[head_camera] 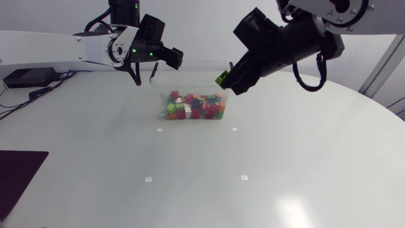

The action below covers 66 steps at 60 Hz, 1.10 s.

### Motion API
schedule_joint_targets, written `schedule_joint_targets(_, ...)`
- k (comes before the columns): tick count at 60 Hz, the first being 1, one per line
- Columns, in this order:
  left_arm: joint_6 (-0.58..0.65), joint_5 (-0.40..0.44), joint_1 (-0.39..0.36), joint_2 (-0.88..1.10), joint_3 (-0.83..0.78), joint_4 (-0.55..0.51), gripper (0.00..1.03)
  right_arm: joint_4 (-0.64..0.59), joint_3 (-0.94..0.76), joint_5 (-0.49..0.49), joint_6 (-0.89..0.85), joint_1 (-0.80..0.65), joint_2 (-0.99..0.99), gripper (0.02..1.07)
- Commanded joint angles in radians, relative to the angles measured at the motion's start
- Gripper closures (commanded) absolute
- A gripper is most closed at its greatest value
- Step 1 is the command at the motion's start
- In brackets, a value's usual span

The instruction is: Place the duplo bricks in the container

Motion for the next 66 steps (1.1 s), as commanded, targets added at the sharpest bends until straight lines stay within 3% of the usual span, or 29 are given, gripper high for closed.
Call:
schedule_joint_targets(1, -0.031, -0.013, -0.003, -0.065, -0.035, -0.008, 0.05, 0.032, 0.035, -0.009, 0.052, -0.001, 0.043, 0.71)
schedule_joint_targets(19, -0.032, -0.091, 0.009, -0.174, -0.118, -0.049, 0.05, 0.135, 0.164, -0.005, 0.129, -0.020, 0.169, 0.71)
schedule_joint_targets(48, -0.024, -0.092, 0.069, -0.311, -0.262, -0.054, 0.05, 0.296, 0.232, -0.002, 0.210, -0.038, 0.322, 0.70)
schedule_joint_targets(59, -0.018, -0.102, 0.078, -0.377, -0.328, -0.046, 0.05, 0.400, 0.227, 0.050, 0.214, -0.037, 0.394, 0.48)
schedule_joint_targets(66, -0.011, -0.112, 0.084, -0.407, -0.368, -0.033, 0.05, 0.419, 0.256, 0.073, 0.214, -0.038, 0.454, 0.24)
